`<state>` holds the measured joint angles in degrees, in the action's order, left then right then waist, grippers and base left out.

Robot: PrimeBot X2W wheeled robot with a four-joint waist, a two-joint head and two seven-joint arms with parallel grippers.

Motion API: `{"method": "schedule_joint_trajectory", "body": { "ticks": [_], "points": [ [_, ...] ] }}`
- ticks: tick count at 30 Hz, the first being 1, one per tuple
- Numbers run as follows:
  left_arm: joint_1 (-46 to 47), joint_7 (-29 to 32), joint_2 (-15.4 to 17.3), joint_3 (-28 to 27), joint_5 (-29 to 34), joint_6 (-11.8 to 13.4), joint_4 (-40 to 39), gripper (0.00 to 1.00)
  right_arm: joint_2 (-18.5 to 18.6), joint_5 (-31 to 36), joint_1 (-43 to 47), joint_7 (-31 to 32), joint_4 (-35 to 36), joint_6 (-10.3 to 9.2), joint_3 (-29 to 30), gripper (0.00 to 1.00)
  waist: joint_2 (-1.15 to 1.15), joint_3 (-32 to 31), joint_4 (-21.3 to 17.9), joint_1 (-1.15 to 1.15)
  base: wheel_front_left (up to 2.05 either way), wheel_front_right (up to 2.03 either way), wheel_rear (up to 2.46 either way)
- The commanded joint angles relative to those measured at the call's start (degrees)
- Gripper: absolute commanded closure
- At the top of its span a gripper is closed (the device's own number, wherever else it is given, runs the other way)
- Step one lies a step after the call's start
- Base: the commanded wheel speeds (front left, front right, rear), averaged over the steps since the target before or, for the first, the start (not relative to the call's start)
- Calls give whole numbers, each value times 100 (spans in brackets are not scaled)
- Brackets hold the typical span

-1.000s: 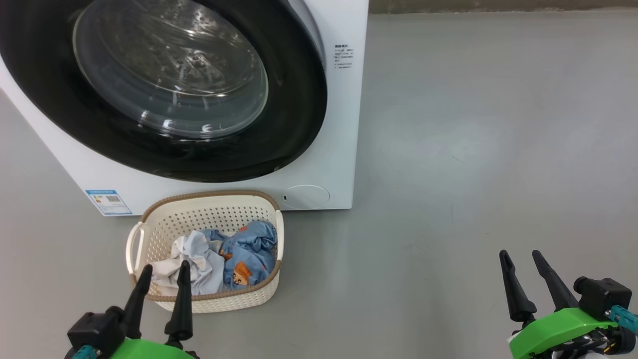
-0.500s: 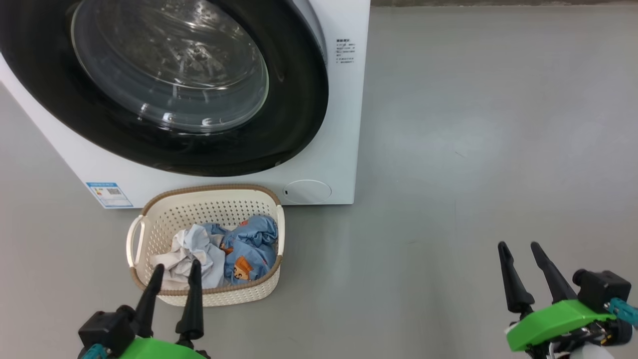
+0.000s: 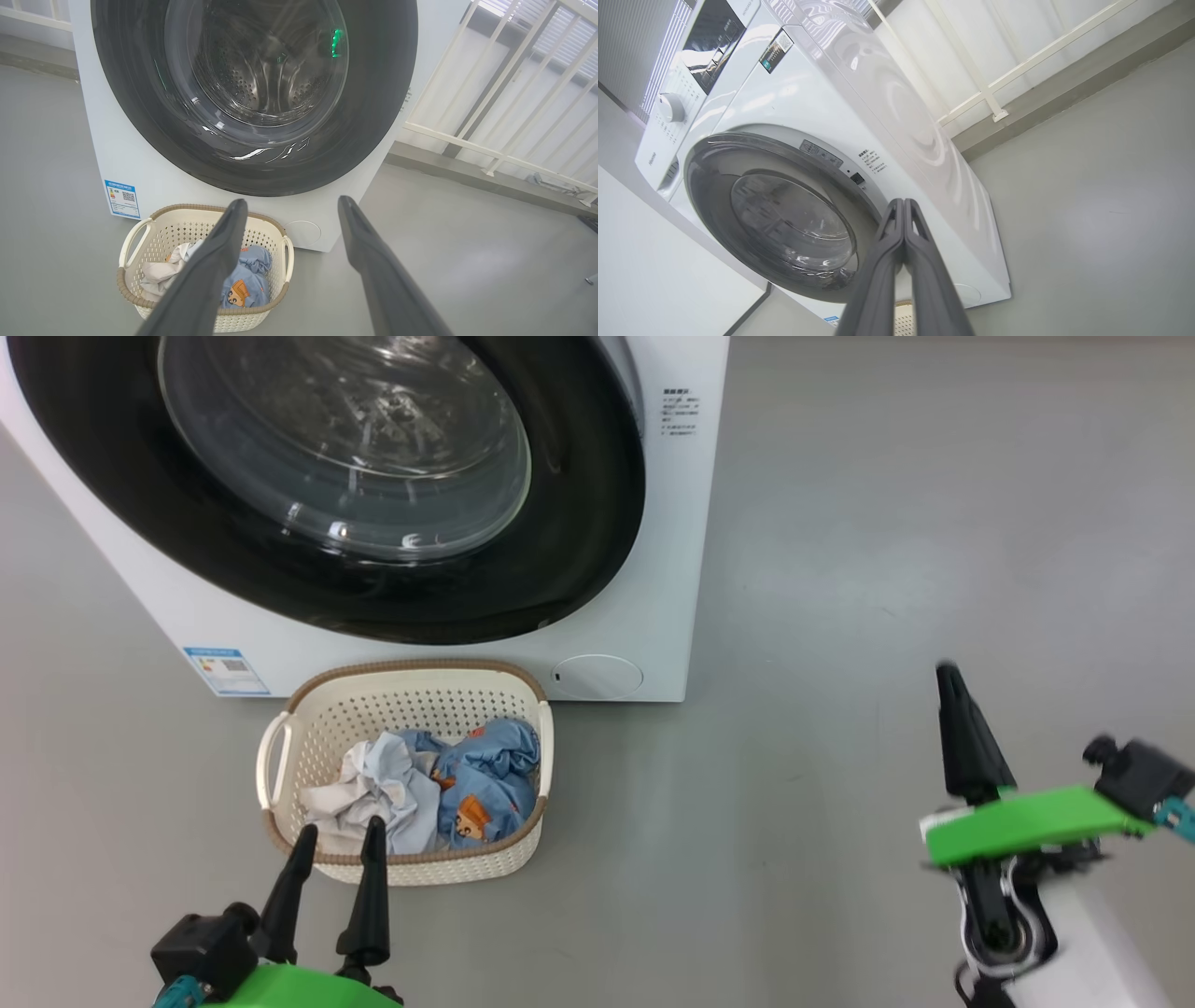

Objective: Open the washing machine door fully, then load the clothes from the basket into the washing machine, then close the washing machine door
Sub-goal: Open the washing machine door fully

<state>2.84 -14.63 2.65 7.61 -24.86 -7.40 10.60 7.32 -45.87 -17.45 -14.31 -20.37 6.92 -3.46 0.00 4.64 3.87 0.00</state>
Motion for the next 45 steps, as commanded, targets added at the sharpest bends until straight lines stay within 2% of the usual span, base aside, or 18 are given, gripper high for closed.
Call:
{"method": "schedule_joint_trajectory", "body": {
  "ticks": [1,5,14,19,22,28,32,40,45],
  "points": [
    [257,-37,36,-162,-36,-9,-186,0,22,-433,-312,-69,230,57,-245,100,0,48,52,0,0,0,0],
    [288,-37,30,-115,-54,-9,-212,0,121,-1435,-682,-69,193,57,-341,100,0,113,136,0,0,0,0],
    [437,-37,24,56,-163,-9,-225,0,529,-2795,-1644,-64,123,57,-920,100,0,338,367,0,0,0,0],
    [545,-37,24,163,-269,-9,-241,0,630,-3830,-2201,226,-76,57,-821,100,0,547,511,0,0,0,0],
    [612,-37,23,219,-313,-9,-252,0,708,-4045,-2455,369,-207,57,-777,100,0,651,582,0,0,0,0],
    [823,-37,23,367,-426,-9,-272,0,866,-4604,-3112,1119,-638,57,-622,100,0,927,832,0,0,0,0],
    [916,-37,23,448,-467,-9,-326,0,933,-4956,-3424,1920,-813,57,-554,100,0,1068,981,0,0,0,0],
    [1026,-37,23,618,-535,-9,-451,0,1159,-5256,-4141,3437,-1633,57,-523,100,0,1337,1196,0,0,0,0],
    [1102,-37,23,735,-589,-9,-511,0,1238,-5317,-4638,4079,-2096,57,-513,100,0,1525,1281,0,0,0,0]
  ]
}}
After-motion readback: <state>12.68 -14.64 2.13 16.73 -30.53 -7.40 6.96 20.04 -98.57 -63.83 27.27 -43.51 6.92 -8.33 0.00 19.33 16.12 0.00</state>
